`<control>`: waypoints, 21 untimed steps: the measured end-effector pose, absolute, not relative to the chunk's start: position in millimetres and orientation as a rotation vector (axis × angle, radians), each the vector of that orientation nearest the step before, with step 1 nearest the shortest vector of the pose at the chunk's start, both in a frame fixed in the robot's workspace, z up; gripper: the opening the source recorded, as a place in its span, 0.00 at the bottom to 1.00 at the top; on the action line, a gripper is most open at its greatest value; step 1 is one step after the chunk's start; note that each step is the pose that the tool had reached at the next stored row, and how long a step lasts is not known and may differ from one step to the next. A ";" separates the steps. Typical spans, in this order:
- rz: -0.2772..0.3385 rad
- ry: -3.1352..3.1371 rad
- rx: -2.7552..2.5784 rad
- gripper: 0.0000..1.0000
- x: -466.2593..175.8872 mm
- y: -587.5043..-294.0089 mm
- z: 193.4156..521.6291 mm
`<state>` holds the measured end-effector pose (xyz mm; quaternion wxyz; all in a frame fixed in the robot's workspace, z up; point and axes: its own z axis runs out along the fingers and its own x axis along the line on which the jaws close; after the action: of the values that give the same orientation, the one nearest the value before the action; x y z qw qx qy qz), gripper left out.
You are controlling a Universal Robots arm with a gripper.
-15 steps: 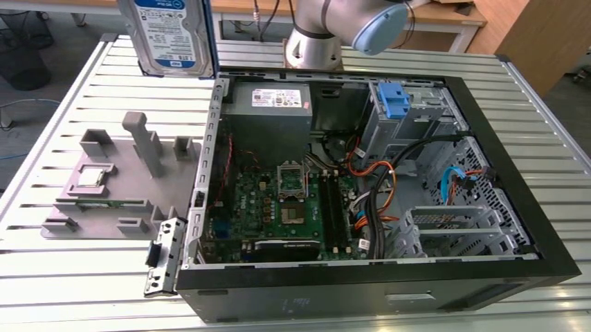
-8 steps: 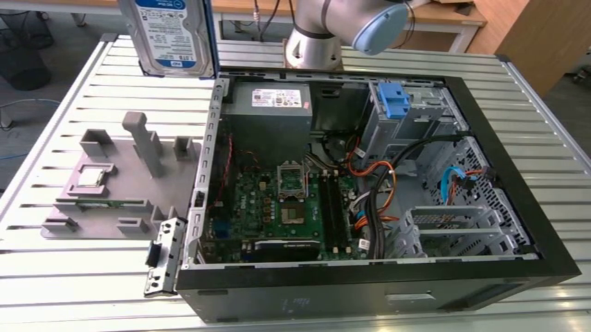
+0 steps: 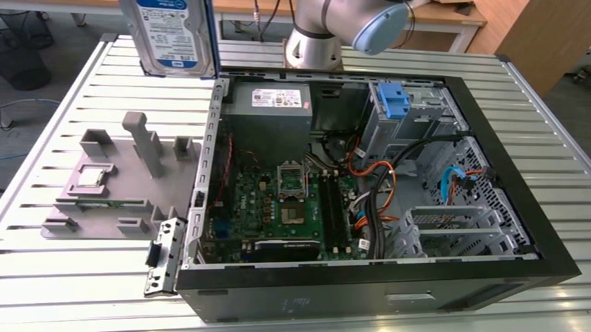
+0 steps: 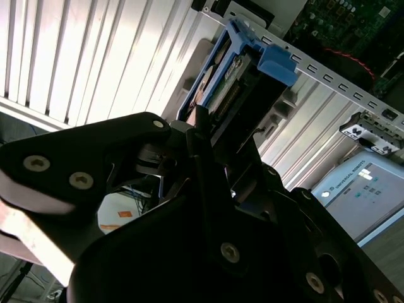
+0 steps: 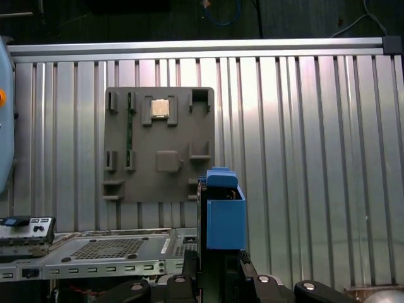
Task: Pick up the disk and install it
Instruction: 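Pick up the disk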
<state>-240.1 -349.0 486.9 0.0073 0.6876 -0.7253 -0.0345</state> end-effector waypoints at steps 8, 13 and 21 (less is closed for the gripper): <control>-0.108 -2.268 2.150 0.35 -236.3 -349.0 486.9; -0.108 -2.268 2.150 0.35 -234.2 -349.0 486.9; -0.108 -2.268 2.150 0.35 -222.5 -349.0 486.9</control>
<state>-222.5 -349.0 486.9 0.0074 0.6876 -0.7253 -0.0346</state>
